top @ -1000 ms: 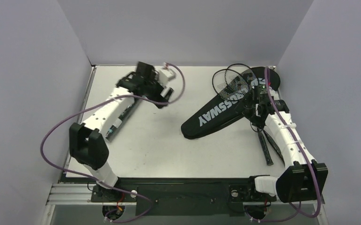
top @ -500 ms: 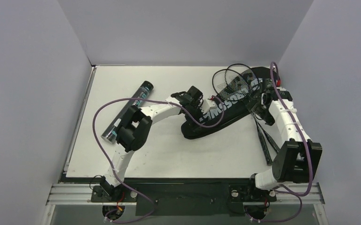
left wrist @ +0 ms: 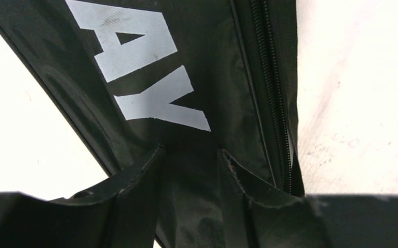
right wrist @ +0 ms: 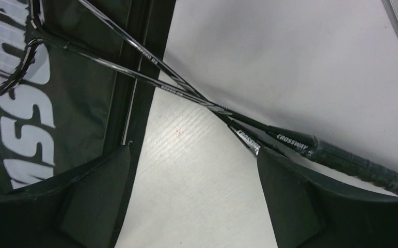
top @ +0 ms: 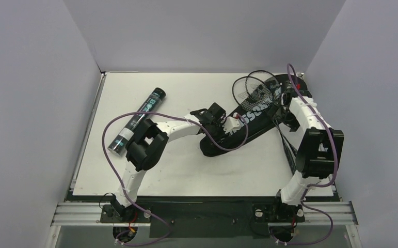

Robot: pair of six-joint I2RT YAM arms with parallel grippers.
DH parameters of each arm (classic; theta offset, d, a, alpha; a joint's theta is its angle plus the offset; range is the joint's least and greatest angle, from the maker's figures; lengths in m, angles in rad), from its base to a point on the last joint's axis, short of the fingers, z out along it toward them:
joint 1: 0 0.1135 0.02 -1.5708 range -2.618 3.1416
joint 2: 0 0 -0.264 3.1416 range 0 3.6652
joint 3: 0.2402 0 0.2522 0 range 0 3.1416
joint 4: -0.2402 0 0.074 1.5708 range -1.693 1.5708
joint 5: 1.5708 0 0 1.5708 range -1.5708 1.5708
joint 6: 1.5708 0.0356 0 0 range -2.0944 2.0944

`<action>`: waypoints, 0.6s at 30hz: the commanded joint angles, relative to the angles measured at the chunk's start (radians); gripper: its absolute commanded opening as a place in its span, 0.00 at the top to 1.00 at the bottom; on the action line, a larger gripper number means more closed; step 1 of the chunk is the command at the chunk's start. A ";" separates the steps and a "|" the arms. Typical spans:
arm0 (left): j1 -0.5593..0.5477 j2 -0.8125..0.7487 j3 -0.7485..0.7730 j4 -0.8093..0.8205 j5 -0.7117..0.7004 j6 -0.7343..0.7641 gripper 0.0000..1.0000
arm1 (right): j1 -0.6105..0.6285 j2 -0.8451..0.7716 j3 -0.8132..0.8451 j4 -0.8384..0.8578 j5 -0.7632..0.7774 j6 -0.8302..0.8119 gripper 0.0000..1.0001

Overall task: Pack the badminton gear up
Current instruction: Move the racket bag to the center of the board.

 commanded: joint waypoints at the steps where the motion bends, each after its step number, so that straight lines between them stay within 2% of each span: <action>1: 0.023 -0.056 -0.092 -0.050 -0.069 0.025 0.53 | 0.022 0.072 0.068 -0.029 0.060 -0.055 0.11; 7: 0.096 -0.140 -0.213 -0.052 -0.081 0.023 0.55 | 0.048 0.174 0.100 -0.012 0.049 -0.070 0.12; 9: 0.122 -0.171 -0.252 -0.058 -0.081 0.024 0.56 | 0.102 0.184 0.104 0.000 0.047 -0.082 0.13; 18: 0.186 -0.401 -0.479 -0.135 -0.060 0.055 0.56 | 0.154 0.238 0.134 0.003 0.062 -0.086 0.18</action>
